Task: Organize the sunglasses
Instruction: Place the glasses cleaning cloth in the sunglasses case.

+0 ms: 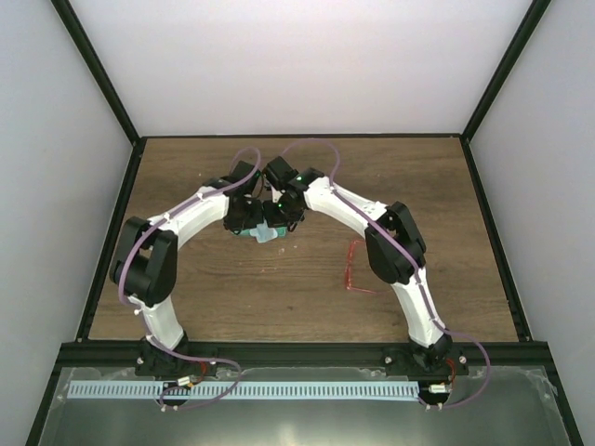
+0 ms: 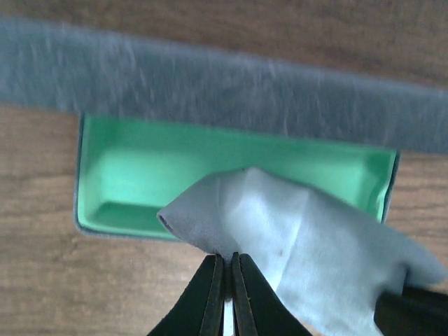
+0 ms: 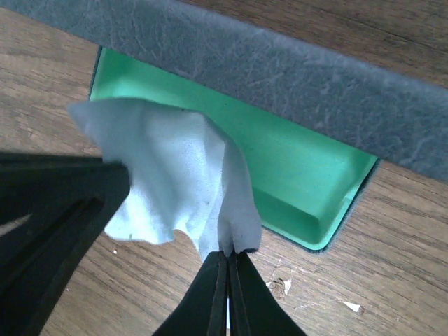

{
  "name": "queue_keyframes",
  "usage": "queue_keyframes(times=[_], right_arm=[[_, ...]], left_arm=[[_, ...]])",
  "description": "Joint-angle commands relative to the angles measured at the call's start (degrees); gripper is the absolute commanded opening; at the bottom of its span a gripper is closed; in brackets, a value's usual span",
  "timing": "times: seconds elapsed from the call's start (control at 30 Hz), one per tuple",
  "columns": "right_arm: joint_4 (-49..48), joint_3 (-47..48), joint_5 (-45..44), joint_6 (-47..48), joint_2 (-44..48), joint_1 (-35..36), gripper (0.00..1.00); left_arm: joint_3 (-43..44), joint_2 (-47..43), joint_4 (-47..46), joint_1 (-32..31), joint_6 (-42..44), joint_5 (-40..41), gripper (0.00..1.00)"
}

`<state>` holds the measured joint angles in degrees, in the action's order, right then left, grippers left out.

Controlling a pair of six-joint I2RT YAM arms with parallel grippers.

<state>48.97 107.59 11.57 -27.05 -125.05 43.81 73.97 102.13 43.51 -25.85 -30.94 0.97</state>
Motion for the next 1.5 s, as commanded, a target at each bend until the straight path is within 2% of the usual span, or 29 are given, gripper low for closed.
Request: queue_keyframes(times=[0.0,0.4,0.8,1.07,1.47], right_arm=[[1.89,3.0,2.0,1.42,-1.9,-0.31,0.01],[3.06,7.5,3.59,2.08,-5.42,-2.02,0.01],[2.81,5.77,1.42,2.4,-4.77,-3.18,0.01],[2.36,4.79,1.84,2.37,-5.29,-3.21,0.01],[2.54,4.1,-0.36,3.02,-4.54,-3.21,0.01]], left_arm=[[4.42,3.23,-1.25,1.73,3.39,-1.94,0.04],[12.13,9.27,1.6,5.03,9.05,-4.22,0.04],[8.46,7.76,-0.13,5.48,10.27,-6.07,0.04],[6.07,7.05,-0.79,5.48,10.36,-4.51,0.04],[6.95,5.87,-1.49,5.51,9.84,-4.07,0.04]])
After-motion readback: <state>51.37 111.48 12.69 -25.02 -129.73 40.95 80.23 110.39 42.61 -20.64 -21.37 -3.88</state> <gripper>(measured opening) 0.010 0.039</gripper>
